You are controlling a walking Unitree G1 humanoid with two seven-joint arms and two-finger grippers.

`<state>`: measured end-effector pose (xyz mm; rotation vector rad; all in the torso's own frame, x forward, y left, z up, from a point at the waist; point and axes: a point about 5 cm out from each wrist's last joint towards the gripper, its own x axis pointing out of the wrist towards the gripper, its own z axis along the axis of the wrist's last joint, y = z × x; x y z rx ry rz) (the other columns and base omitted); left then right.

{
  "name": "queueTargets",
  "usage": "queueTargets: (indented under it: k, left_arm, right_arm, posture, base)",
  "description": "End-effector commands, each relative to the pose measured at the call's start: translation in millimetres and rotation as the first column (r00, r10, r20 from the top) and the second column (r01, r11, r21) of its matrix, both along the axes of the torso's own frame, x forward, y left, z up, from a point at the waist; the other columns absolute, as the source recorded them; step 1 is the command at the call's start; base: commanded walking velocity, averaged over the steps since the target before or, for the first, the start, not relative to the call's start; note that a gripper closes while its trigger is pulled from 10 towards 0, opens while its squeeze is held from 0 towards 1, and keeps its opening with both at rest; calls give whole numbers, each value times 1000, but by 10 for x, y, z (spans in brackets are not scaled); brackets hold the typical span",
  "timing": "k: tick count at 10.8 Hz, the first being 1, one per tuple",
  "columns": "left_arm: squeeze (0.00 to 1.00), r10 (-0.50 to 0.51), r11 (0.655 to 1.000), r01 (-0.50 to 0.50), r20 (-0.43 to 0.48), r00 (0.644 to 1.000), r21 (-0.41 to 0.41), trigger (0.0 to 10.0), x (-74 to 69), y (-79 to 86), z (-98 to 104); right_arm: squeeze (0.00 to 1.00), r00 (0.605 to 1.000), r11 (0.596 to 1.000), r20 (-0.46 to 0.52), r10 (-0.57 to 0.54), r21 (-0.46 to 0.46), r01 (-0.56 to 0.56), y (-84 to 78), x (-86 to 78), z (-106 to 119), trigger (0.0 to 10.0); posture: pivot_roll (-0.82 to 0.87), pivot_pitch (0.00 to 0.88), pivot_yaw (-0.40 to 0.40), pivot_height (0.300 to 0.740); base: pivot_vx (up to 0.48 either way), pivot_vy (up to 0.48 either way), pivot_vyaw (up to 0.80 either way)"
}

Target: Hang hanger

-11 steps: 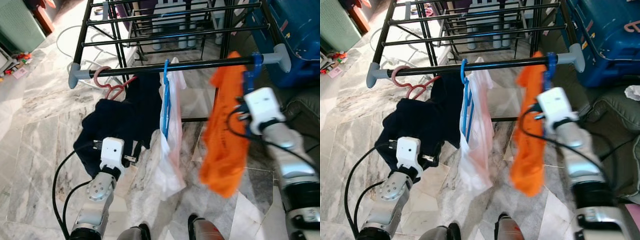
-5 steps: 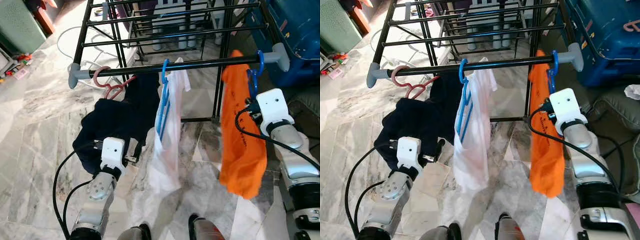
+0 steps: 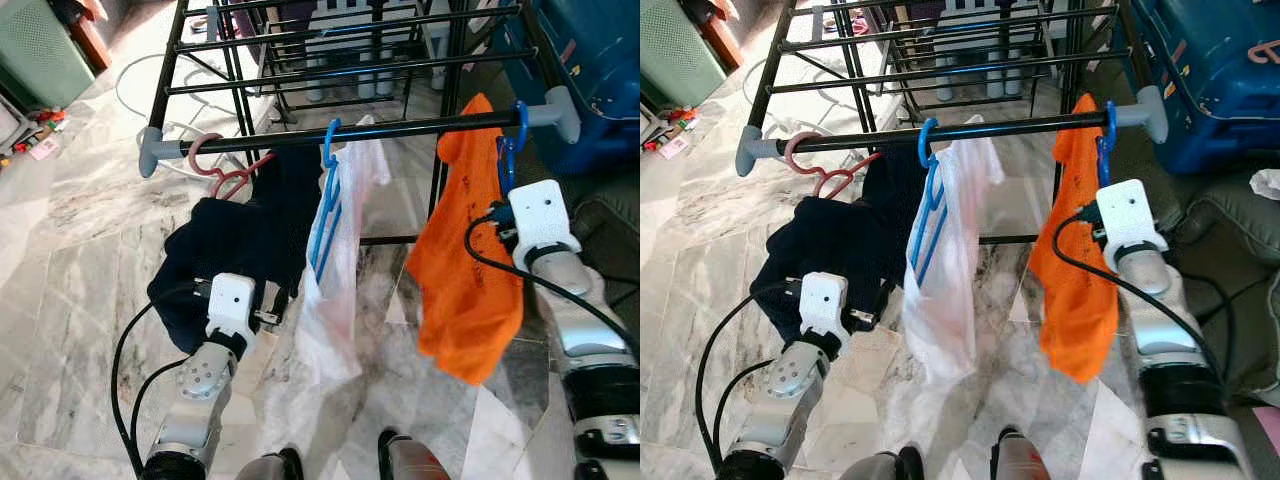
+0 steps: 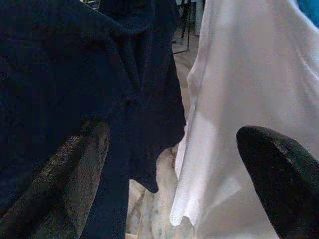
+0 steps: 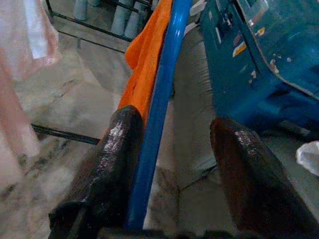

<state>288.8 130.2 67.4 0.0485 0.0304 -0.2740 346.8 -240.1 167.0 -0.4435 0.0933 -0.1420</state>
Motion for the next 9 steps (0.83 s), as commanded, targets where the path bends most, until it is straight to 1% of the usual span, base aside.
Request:
queueTargets:
  k: [1,2,4,5,6,7,9]
  left_arm:
    - [0,12,1000,-11,-35,999,17,10000,-25,52,-74]
    - [0,11,1000,-10,-36,999,15,10000,-25,50,-76]
    - [0,4,1000,-3,-37,999,14,10000,-20,44,-78]
    - [0,3,1000,-3,-37,999,14,10000,-20,43,-78]
    - [0,2,1000,-1,-37,999,13,10000,-23,37,-79]
    - [0,1,1000,-1,-37,999,13,10000,-24,39,-79]
    - [0,0,1000,1,-36,999,14,10000,-27,40,-80]
  right_arm:
    - [0,998,996,-30,-50,71,52,16,-38,-108,10000]
    - [0,999,994,-28,-41,96,44,121,-39,-131,10000]
    - [0,999,994,-28,-24,106,27,301,-30,-166,10000]
    - [0,999,994,-22,-29,107,31,313,-28,-161,8392]
    - [0,999,993,-17,-30,116,32,356,-26,-159,0]
    - [0,999,992,-20,-28,119,30,397,-30,-174,0]
    - [0,999,992,-14,-39,121,40,410,-44,-182,0]
  posture:
    - [-283,217,156,740]
    - [-284,216,157,740]
    - [-287,215,156,740]
    - [-286,215,157,740]
    - [-286,215,156,740]
    - [-284,215,156,740]
    - [-285,215,159,740]
  base:
    - [0,0,0]
    - [0,0,0]
    - [0,0,0]
    - [0,0,0]
    - [0,0,0]
    - [0,0,0]
    - [0,0,0]
